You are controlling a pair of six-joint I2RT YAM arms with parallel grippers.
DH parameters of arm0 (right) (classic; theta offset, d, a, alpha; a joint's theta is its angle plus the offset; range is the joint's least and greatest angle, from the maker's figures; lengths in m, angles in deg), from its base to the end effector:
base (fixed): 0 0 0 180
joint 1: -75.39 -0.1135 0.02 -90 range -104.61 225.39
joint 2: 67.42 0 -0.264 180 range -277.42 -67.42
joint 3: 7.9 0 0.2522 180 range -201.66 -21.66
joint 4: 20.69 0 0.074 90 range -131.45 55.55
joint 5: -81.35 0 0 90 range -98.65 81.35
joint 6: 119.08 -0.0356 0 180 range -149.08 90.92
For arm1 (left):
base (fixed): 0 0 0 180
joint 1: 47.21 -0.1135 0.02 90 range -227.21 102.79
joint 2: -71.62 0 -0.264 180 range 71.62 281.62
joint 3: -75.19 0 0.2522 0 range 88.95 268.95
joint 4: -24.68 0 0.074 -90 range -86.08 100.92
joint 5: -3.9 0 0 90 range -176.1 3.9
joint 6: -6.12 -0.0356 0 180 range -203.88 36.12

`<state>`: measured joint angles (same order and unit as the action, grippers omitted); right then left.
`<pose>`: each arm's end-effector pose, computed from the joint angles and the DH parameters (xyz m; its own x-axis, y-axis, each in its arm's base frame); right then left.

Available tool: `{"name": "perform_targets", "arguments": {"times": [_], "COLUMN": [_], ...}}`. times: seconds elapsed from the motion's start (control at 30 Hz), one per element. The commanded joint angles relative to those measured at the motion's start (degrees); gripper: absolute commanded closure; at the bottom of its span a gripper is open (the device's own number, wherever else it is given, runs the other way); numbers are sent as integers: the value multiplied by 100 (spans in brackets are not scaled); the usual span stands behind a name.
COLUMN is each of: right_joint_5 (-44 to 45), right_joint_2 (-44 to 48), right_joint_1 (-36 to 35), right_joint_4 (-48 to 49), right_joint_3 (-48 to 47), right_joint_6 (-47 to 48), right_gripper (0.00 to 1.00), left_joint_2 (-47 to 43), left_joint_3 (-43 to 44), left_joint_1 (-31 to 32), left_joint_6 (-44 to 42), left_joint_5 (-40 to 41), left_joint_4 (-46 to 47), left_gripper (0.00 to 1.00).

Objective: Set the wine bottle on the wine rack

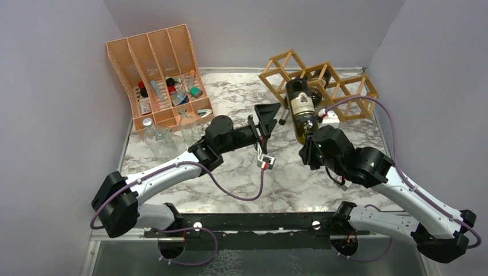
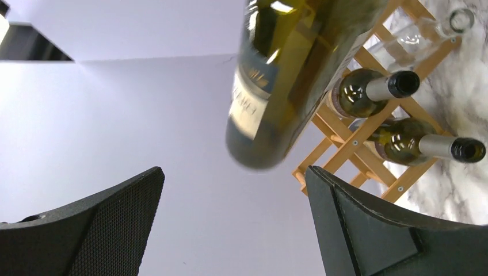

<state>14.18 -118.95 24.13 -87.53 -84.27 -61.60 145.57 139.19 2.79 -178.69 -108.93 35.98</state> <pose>0.1134 0.1193 0.3547 -0.6425 -0.0091 -0.7662 -0.2289 0.9565 0.1806 0.1837 -0.2404 0.3261 0.9507 0.2958 0.0929 -0.0952 -0.0068 0.9954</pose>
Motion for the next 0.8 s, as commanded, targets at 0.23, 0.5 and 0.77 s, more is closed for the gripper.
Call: {"name": "perform_targets", "arguments": {"times": [0.23,0.5,0.77], "right_joint_5": [2245,1249,425], "right_joint_2": [-35,-28,-1109], "right_joint_1": [38,38,38], "right_joint_4": [-1056,220,1924], "right_joint_3": [-442,-74,47], "right_joint_6": [-1704,-1305,-1559], "right_gripper": [99,99,99], "left_joint_2": [-517,-468,-916], "left_joint_3": [-345,119,695], "left_joint_1": [-45,-65,-148], "left_joint_6": [4374,8051,9093], "left_joint_5": [1190,4451,4658], "left_joint_4": [1301,945,-600], "left_gripper": [1,1,1]}}
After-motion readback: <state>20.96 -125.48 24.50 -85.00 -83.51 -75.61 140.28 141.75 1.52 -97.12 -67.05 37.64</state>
